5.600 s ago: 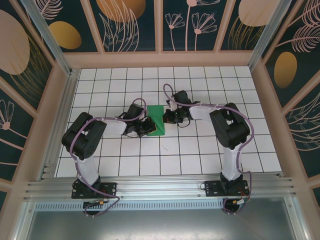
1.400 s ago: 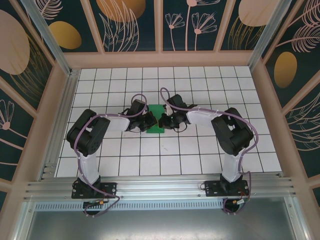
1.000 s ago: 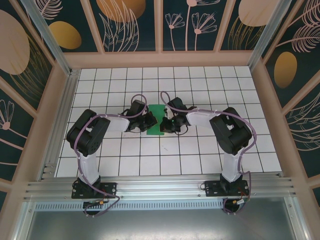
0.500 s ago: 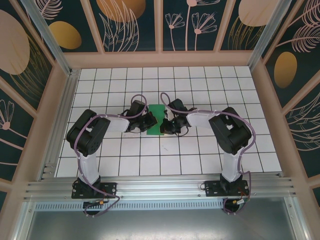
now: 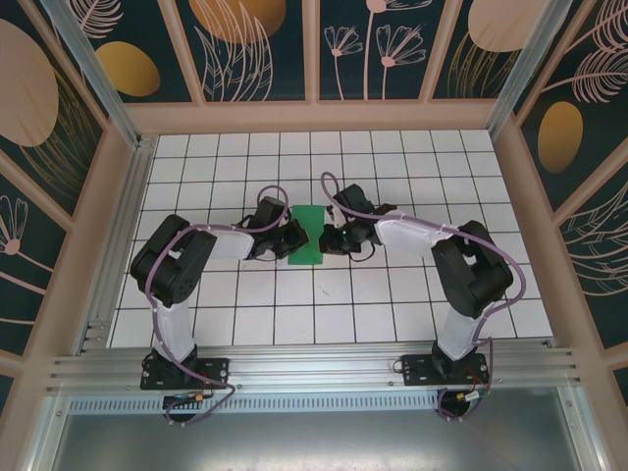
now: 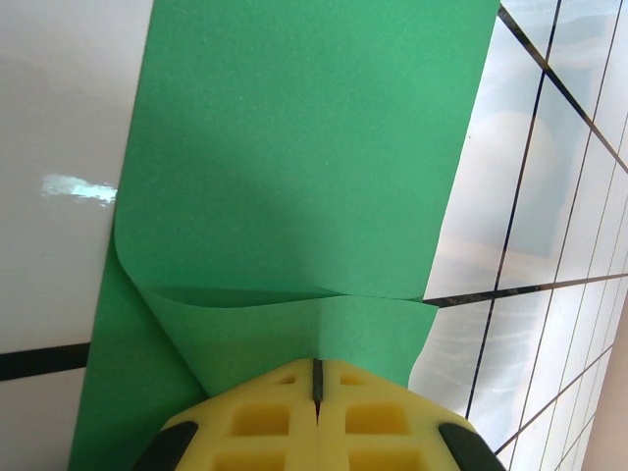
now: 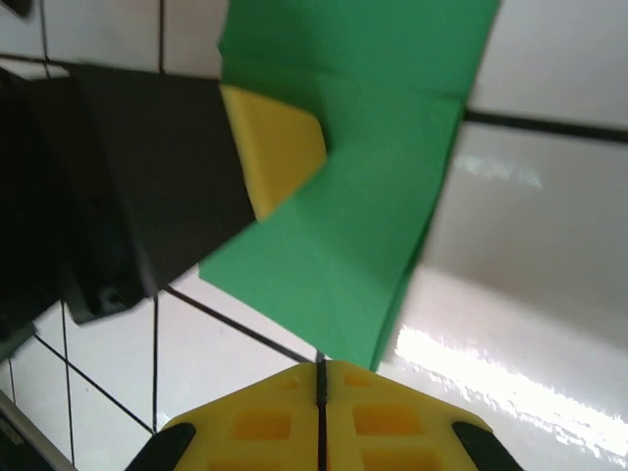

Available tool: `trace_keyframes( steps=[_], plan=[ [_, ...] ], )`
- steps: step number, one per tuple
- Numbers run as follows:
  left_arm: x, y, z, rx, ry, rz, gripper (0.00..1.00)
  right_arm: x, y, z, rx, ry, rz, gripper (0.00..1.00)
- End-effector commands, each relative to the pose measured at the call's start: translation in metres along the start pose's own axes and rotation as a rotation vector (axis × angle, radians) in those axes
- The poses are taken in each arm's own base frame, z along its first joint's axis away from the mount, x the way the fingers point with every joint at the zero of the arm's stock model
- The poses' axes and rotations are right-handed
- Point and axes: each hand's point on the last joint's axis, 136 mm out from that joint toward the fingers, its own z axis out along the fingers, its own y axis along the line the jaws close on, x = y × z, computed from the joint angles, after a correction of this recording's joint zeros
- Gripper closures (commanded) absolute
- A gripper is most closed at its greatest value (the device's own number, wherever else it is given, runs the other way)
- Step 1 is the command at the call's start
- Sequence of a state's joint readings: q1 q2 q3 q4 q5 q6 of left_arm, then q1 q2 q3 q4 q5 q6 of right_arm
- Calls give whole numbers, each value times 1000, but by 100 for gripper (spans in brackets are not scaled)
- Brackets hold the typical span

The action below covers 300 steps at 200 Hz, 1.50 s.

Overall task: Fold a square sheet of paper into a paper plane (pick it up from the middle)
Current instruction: Fold the triangle a second time at the center of the table.

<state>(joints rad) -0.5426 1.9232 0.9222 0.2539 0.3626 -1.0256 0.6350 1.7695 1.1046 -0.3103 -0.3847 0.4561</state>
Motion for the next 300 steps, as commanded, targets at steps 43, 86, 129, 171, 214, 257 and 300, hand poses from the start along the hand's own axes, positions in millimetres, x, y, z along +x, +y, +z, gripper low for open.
trace_keyframes(
  steps=[43, 86, 129, 171, 214, 257, 300],
  plan=[
    [11, 35, 3, -110, 17, -41, 94, -6, 4, 31, 10, 41, -8, 90],
    [10, 35, 2, -115, 6, -54, 94, 25, -15, 43, 36, 132, 5, 90],
    [6, 26, 0, -93, -3, -49, 94, 53, -45, 52, 122, 198, 43, 91],
    [4, 12, -1, -44, 5, -36, 93, 55, -46, 46, 132, 196, 38, 91],
    [12, -29, -15, 134, 49, -16, 89, 56, -47, 52, 132, 207, 69, 94],
    [32, -23, -12, 124, 93, -32, 91, 56, -47, 53, 131, 204, 86, 98],
    [42, 0, -3, 39, 105, -64, 92, 57, -49, 54, 140, 206, 91, 98]
  ],
)
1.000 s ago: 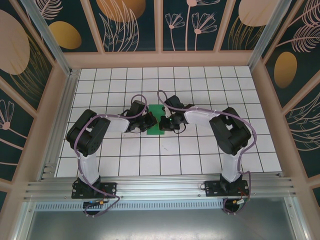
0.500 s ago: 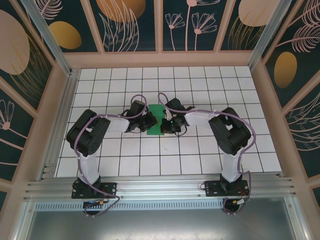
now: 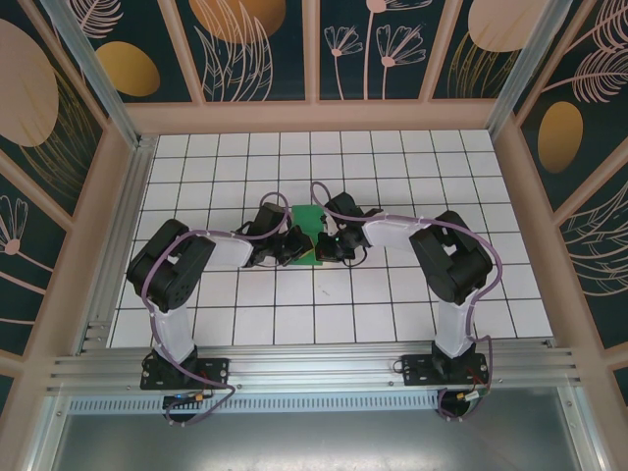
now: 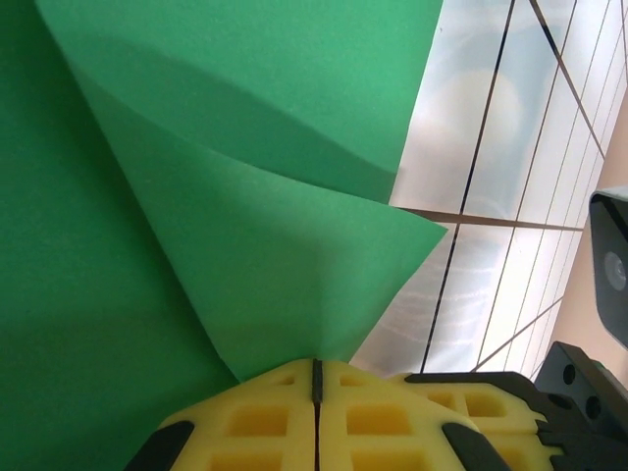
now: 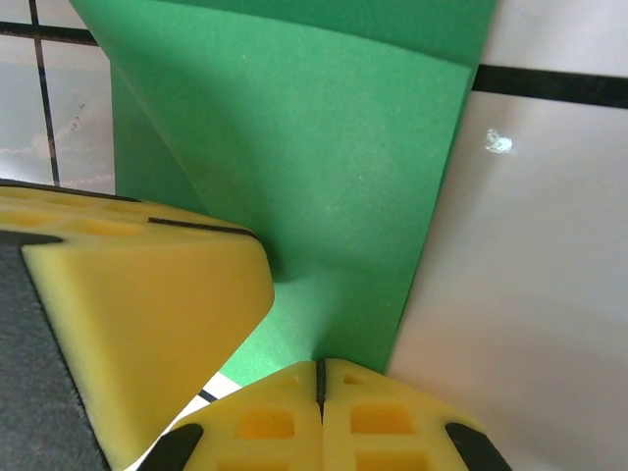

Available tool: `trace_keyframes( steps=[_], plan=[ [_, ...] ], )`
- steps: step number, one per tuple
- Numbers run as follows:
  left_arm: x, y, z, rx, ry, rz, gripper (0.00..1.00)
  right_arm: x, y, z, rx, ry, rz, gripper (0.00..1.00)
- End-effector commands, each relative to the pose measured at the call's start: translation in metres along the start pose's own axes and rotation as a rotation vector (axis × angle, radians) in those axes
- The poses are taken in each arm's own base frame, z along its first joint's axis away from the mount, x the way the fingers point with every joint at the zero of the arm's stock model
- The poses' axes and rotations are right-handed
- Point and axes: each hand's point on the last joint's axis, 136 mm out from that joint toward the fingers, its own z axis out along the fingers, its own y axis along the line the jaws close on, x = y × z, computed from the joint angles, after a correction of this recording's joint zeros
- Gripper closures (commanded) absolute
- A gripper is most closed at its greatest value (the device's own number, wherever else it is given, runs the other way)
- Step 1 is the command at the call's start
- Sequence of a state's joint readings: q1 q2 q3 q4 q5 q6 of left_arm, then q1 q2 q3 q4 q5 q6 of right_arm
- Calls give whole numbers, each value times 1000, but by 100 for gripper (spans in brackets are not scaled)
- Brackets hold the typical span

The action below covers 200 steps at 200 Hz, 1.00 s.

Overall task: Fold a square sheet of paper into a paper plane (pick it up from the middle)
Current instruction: Fold the triangle a second time at the center of the table.

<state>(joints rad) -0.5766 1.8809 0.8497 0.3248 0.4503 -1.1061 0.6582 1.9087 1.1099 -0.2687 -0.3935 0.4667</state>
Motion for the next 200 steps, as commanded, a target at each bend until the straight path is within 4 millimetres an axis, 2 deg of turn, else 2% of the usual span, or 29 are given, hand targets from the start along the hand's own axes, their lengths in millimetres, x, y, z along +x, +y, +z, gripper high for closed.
trace_keyframes(
  steps=[1, 53, 120, 140, 152, 154, 160, 200],
  plan=[
    [10, 14, 3, -42, 18, -27, 92, 36, -33, 16, 106, 117, 68, 98],
    [-6, 42, 4, -207, -59, -41, 96, 52, -51, 19, 195, 157, 52, 98],
    [-51, 50, -8, -218, -142, -60, 95, 75, -71, 19, 268, 211, 11, 98],
    [-62, 54, -9, -230, -152, -51, 95, 77, -75, 18, 282, 215, 6, 98],
    [-63, 65, -9, -261, -140, -52, 95, 79, -77, 19, 289, 219, 1, 98],
    [-68, 57, -8, -248, -148, -43, 95, 79, -77, 18, 291, 221, 1, 98],
    [-73, 56, -9, -248, -157, -41, 95, 80, -79, 19, 296, 224, 0, 98],
    [-86, 72, -16, -277, -180, -50, 95, 81, -80, 18, 304, 223, 1, 98]
  ],
)
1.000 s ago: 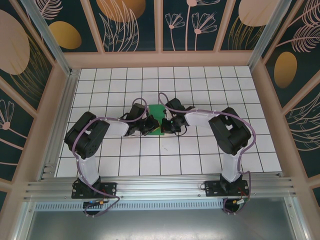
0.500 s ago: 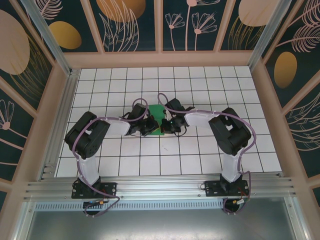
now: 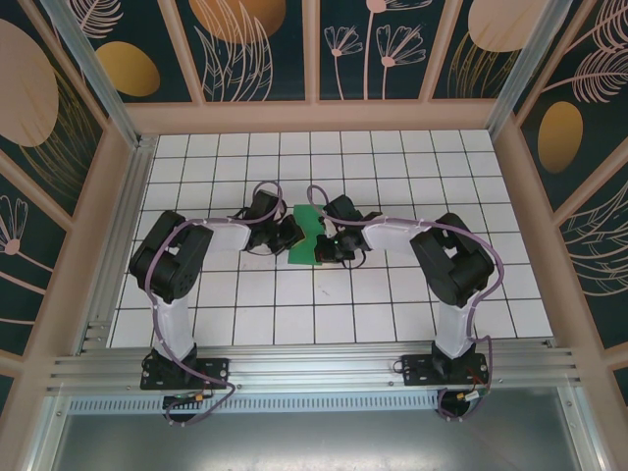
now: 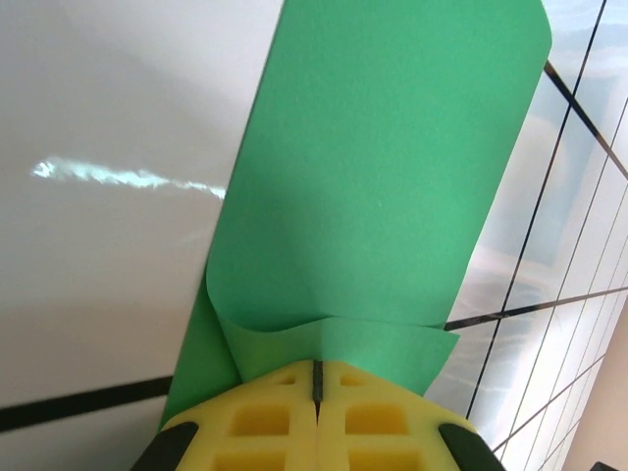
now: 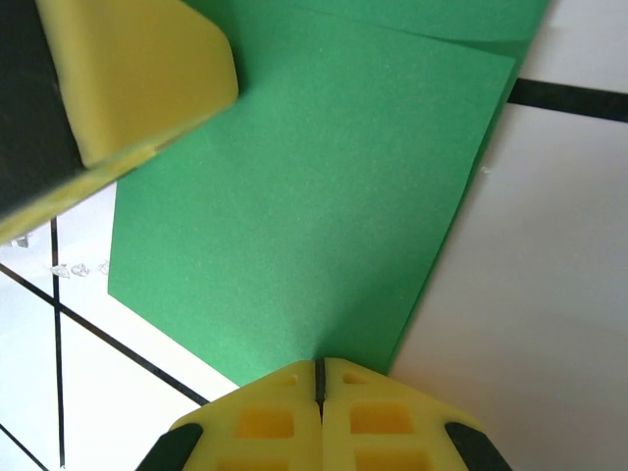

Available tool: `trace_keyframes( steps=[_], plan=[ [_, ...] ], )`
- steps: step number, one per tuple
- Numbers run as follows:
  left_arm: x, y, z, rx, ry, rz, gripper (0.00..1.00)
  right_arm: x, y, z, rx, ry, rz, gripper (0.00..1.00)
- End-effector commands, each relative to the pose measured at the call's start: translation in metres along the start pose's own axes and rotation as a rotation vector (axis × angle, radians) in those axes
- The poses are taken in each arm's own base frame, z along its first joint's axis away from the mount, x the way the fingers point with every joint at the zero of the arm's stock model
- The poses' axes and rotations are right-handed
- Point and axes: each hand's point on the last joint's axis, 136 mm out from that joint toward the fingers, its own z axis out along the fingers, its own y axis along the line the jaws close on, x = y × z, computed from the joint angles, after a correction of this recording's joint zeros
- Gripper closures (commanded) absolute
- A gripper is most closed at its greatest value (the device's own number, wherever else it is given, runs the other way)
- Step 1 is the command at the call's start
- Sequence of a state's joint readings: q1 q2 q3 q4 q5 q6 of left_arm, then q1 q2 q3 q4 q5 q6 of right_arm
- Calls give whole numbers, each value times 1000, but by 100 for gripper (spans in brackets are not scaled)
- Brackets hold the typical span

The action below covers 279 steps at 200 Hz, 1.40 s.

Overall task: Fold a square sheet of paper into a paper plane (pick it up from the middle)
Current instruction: Fold the triangle a second time at the center of the table.

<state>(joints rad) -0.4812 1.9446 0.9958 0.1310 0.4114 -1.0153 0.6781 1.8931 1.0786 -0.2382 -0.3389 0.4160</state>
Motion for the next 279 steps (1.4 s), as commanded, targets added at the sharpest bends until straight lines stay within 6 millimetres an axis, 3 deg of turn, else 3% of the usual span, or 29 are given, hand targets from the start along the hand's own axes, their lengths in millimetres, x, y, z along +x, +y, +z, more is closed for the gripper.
trace_keyframes(
  steps=[1, 53, 71, 92, 131, 161, 194, 237, 279],
  plan=[
    [-38, 53, -4, -165, -128, -31, 95, 84, -70, 16, 260, 262, 64, 99],
    [-62, 68, -17, -203, -179, -26, 94, 82, -69, 15, 257, 254, 64, 98],
    [-74, 56, -26, -184, -211, -1, 92, 79, -66, 15, 247, 246, 67, 98],
    [-78, 24, -38, -100, -212, 57, 88, 72, -58, 14, 217, 230, 74, 99],
    [-52, -15, -60, 29, -173, 115, 85, 72, -56, 16, 203, 234, 88, 99],
    [-19, -35, -48, 72, -103, 149, 85, 74, -57, 17, 204, 240, 94, 99],
    [7, -29, -21, 48, -34, 134, 85, 74, -56, 17, 202, 241, 98, 99],
    [12, -7, 3, -20, 2, 106, 86, 74, -57, 17, 203, 243, 99, 99],
    [9, 25, 9, -132, -31, 75, 92, 65, -47, 11, 166, 217, 89, 99]
  ],
)
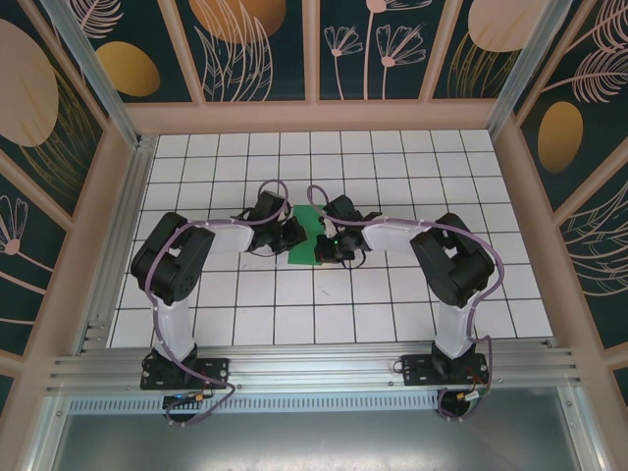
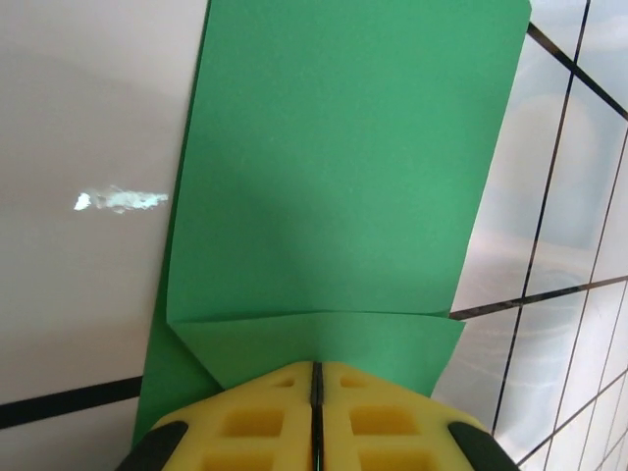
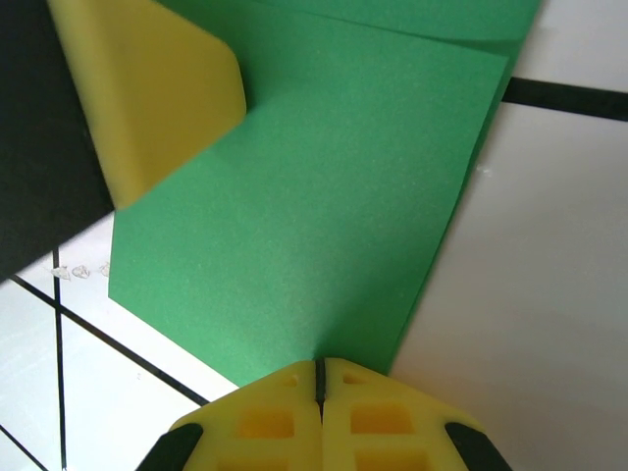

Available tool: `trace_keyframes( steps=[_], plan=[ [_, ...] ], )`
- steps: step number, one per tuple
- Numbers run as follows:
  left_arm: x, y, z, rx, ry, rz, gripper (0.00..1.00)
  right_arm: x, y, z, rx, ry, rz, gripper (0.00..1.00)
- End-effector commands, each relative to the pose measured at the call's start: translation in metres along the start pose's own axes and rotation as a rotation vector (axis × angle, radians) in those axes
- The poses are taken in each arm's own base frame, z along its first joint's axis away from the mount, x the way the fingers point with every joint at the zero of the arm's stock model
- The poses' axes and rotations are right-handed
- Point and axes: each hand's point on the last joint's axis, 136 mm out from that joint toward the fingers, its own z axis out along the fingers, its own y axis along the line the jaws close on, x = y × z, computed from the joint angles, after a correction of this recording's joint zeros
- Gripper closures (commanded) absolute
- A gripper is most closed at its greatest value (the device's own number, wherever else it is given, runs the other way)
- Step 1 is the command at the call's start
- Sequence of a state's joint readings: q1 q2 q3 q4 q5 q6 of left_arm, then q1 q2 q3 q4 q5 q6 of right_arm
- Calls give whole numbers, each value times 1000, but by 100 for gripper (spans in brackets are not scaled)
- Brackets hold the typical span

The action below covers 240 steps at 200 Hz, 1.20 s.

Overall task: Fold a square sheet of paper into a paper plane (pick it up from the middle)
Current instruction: Fold the triangle a second time at the center of the table.

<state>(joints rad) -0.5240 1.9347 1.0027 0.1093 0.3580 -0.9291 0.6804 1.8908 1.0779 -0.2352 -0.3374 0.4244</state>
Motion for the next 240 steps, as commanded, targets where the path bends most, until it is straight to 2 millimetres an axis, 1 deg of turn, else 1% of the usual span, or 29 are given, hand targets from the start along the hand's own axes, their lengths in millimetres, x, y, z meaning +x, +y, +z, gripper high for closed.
trace_keyframes(
  steps=[1, 10, 13, 21, 35, 47, 61, 91, 123, 156, 175, 192, 212, 240],
  plan=[
    [4, 30, 7, -103, -10, -40, 92, 64, -47, 11, 164, 218, 83, 99],
    [6, 30, 9, -91, -6, -53, 93, 48, -34, 6, 121, 182, 74, 99],
    [13, 39, 10, -106, 7, -63, 93, 41, -29, 4, 107, 166, 70, 99],
    [17, 44, 11, -111, 18, -72, 94, 24, -13, -3, 58, 120, 57, 99],
    [19, 48, 11, -118, 19, -80, 94, -7, 16, -16, -25, 37, 34, 98],
    [21, 47, 10, -107, 19, -85, 95, -24, 31, -24, -69, -11, 26, 98],
    [21, 47, 10, -104, 21, -84, 95, -35, 37, -24, -88, -34, 25, 98],
    [24, 49, 10, -105, 25, -84, 95, -38, 31, -7, -69, -9, 45, 99],
    [24, 50, 9, -109, 20, -87, 95, -33, 24, 3, -57, 13, 58, 99],
    [23, 52, 10, -115, 17, -89, 95, -18, 7, 14, -11, 59, 82, 99],
    [22, 53, 10, -121, 12, -91, 95, -4, 0, 16, -8, 90, 85, 99],
    [22, 55, 10, -128, 9, -94, 96, 13, -12, 14, 23, 113, 91, 99],
    [21, 56, 10, -134, 2, -95, 96, 34, -24, 10, 43, 144, 102, 99],
    [20, 55, 11, -135, 2, -94, 96, 60, -35, 2, 60, 182, 120, 99]
  ],
)
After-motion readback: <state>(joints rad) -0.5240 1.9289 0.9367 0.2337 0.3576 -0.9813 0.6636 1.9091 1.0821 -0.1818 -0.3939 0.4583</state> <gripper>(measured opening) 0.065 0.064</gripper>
